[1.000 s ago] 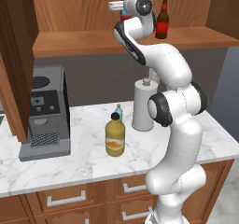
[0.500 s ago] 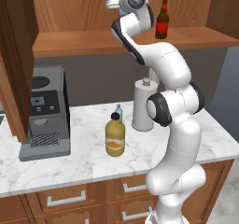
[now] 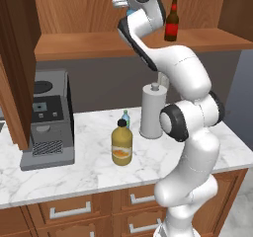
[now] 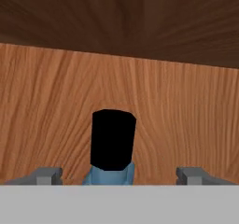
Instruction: Sort all alcoholic drinks to one cabinet, and non-alcoholic drinks to the other.
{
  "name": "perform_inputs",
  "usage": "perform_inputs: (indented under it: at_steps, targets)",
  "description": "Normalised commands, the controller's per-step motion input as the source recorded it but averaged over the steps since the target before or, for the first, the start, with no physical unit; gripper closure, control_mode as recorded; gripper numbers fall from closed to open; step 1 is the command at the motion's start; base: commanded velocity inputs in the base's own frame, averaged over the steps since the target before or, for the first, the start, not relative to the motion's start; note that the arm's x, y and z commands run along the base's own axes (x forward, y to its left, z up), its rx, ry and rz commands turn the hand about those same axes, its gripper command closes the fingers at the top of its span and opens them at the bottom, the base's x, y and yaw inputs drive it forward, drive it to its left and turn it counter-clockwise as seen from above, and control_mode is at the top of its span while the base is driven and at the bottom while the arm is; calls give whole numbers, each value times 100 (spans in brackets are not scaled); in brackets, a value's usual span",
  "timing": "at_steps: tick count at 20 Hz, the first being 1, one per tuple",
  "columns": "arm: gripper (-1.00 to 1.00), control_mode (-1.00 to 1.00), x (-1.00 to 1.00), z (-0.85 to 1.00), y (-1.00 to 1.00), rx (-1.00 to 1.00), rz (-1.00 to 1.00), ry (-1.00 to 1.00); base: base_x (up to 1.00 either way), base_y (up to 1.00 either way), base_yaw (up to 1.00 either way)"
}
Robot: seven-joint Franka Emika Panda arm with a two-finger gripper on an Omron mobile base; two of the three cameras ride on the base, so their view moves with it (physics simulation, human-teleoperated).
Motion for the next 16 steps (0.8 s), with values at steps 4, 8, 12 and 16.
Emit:
perform_inputs:
  at_steps: [4,8,12,16]
  targets:
    - [-100,-100,-97,0,-5,0,-11,0,0,0,0]
    - [-100,-100,-100,0,-17,0,-12,-4,0,0,0]
    - [-100,-100,-100,0,-16,0,-12,-6,0,0,0]
    - [-100,-100,-100,-4,-1,4,-6,0,0,0,0]
